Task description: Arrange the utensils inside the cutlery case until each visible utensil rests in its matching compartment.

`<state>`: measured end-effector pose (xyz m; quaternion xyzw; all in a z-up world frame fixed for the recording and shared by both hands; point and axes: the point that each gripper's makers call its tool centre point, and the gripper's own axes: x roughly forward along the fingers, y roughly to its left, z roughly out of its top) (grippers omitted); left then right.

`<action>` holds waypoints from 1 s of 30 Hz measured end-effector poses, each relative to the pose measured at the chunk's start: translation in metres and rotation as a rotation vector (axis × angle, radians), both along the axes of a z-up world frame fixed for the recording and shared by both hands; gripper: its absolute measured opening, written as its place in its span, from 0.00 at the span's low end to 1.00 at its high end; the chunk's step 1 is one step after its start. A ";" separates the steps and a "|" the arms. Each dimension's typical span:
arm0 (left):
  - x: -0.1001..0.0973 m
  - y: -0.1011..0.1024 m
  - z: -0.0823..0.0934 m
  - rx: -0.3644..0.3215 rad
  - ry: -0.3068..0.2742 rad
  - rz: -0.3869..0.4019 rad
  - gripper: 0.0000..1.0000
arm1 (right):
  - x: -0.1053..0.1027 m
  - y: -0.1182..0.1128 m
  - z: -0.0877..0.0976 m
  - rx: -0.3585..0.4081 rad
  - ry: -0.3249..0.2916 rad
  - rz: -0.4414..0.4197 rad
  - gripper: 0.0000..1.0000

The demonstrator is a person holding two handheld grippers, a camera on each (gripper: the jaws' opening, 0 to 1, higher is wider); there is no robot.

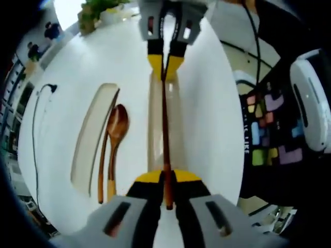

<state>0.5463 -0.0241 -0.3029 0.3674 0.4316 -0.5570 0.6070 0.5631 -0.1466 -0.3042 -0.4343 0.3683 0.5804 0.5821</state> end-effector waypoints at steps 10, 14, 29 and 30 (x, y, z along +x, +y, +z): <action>-0.005 0.003 -0.008 0.014 0.020 -0.006 0.06 | -0.008 0.003 -0.008 0.016 0.051 -0.002 0.01; -0.008 0.003 -0.015 0.024 0.027 -0.010 0.06 | -0.010 0.004 -0.013 0.008 0.074 -0.009 0.01; -0.008 0.003 -0.030 0.042 0.077 -0.018 0.07 | -0.016 0.003 -0.025 -0.006 0.158 -0.043 0.01; -0.008 0.003 -0.031 0.043 0.079 -0.018 0.07 | -0.016 0.003 -0.025 -0.008 0.161 -0.043 0.01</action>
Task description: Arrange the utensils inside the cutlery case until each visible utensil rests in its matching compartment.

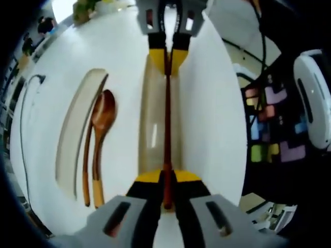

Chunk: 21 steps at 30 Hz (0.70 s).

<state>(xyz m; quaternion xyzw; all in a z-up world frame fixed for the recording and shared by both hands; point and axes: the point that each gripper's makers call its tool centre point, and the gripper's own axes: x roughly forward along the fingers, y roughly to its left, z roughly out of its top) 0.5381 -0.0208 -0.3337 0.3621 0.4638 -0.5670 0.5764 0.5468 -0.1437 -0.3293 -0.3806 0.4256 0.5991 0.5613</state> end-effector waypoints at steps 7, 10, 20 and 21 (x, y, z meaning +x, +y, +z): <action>-0.001 0.000 -0.003 -0.006 0.019 -0.029 0.07 | -0.005 0.000 -0.004 -0.014 0.052 -0.017 0.01; -0.001 0.000 -0.004 -0.004 0.028 -0.029 0.07 | -0.006 0.000 -0.006 -0.018 0.068 -0.018 0.01; -0.002 0.002 -0.005 -0.001 0.049 -0.031 0.07 | -0.010 0.001 -0.009 -0.027 0.097 -0.025 0.02; -0.001 0.002 -0.004 -0.002 0.051 -0.030 0.07 | -0.011 0.001 -0.010 -0.028 0.099 -0.025 0.02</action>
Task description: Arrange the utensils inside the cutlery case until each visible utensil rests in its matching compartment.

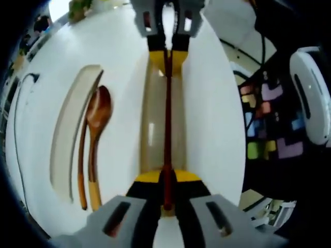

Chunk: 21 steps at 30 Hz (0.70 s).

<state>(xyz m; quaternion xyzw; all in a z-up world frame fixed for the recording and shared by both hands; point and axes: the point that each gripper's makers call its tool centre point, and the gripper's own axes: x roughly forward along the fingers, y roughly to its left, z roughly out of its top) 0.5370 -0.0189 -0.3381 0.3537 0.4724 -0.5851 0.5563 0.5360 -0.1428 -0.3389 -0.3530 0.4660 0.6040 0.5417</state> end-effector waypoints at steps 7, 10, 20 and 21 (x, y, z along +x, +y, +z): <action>0.002 0.003 0.003 0.001 -0.013 -0.015 0.07 | 0.000 -0.001 0.002 0.019 -0.015 -0.005 0.04; 0.003 0.004 0.005 -0.003 -0.021 -0.011 0.08 | 0.000 -0.003 0.004 0.012 -0.027 -0.003 0.07; 0.003 0.004 0.018 -0.040 -0.037 0.000 0.08 | 0.008 0.004 0.021 0.077 -0.092 -0.012 0.06; 0.003 0.006 0.020 -0.042 -0.035 0.005 0.08 | 0.006 0.004 0.023 0.077 -0.089 -0.014 0.05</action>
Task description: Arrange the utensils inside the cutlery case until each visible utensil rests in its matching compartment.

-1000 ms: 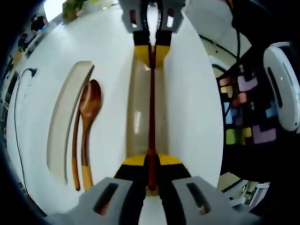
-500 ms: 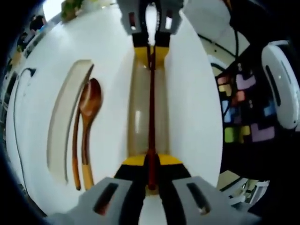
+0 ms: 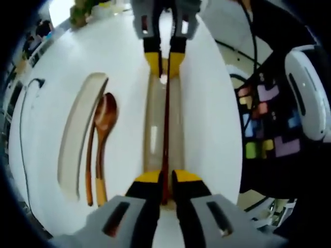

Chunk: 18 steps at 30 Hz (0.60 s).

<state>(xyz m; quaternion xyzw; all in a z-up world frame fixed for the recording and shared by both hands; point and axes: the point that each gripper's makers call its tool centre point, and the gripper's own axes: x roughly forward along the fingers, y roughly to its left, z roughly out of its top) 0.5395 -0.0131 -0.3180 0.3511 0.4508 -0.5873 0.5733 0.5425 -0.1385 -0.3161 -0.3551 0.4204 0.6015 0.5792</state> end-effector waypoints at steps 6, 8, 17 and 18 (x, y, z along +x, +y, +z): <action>0.002 0.007 0.010 -0.020 -0.025 0.020 0.08 | 0.003 0.002 0.011 0.019 -0.018 0.000 0.06; 0.004 0.010 0.013 -0.020 -0.041 0.027 0.08 | 0.007 0.002 0.015 0.030 -0.029 -0.009 0.06; 0.031 0.021 0.022 -0.024 -0.084 0.099 0.09 | 0.035 -0.005 0.021 0.048 -0.105 -0.044 0.07; 0.033 0.021 0.023 -0.037 -0.090 0.085 0.10 | 0.037 -0.005 0.022 0.044 -0.110 -0.042 0.07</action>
